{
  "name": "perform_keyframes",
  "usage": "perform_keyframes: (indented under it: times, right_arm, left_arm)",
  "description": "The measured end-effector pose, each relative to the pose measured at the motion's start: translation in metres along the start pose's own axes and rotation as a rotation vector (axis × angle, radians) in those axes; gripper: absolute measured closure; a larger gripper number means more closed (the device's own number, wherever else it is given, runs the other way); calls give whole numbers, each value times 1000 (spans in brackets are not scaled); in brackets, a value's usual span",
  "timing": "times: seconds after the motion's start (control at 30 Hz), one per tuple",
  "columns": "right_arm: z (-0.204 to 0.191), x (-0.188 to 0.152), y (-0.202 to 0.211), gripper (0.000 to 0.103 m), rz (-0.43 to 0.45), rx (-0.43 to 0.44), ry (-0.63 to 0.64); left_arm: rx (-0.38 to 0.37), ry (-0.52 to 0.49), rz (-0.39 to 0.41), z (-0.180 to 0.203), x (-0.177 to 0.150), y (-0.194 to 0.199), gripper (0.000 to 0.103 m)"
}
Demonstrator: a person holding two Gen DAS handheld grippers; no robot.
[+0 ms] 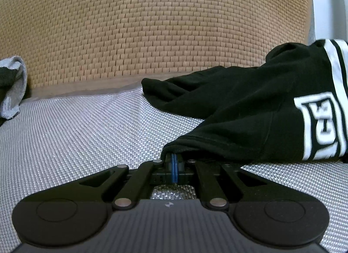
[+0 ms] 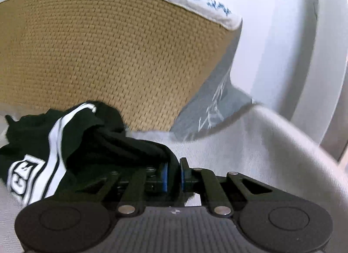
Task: Fold clothes
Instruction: 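Lower the right tool onto the shirt and close its fingers on the fabric, then lift the black shirt with both tools and shake it out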
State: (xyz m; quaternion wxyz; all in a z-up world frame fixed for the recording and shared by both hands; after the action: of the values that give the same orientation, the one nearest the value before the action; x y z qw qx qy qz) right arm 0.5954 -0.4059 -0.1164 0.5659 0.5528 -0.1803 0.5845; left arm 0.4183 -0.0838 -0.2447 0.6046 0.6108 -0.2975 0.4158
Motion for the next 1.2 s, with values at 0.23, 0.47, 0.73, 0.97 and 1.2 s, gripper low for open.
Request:
perform_keyframes:
  times: [0.23,0.47,0.73,0.97,1.2]
  right_arm:
    - [-30,-12,58,92,68,58,60]
    - [-68,5,97,92,136,197,72]
    - [-135,-5,128,92,144,372,99]
    - [-196,-22,136,92,109,499,70]
    - [-231,-48,129,92,55,603,-23]
  left_arm:
    - [-29,29,-22,-3,7,5,100]
    - [-99,54,43,-7,25,40,102]
    - [-105,247,76,-42,62,79,102]
    - [-305,220,-8,-24,76,103,96]
    - [-483,77,-132,32,78,110,77]
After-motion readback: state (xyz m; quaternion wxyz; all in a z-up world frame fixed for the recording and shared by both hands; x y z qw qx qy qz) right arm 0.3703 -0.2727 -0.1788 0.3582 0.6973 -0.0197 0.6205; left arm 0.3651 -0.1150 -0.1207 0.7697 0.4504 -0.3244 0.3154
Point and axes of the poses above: each gripper's, at about its wrist camera, not at the fingertips, and y roughly against the way its jaws point, z to its right, x to its top, the point moved 5 cm from there along -y, roughly the way its jaws point, and after that the axes turned 6 degrees about y, right-handed, at the moved point
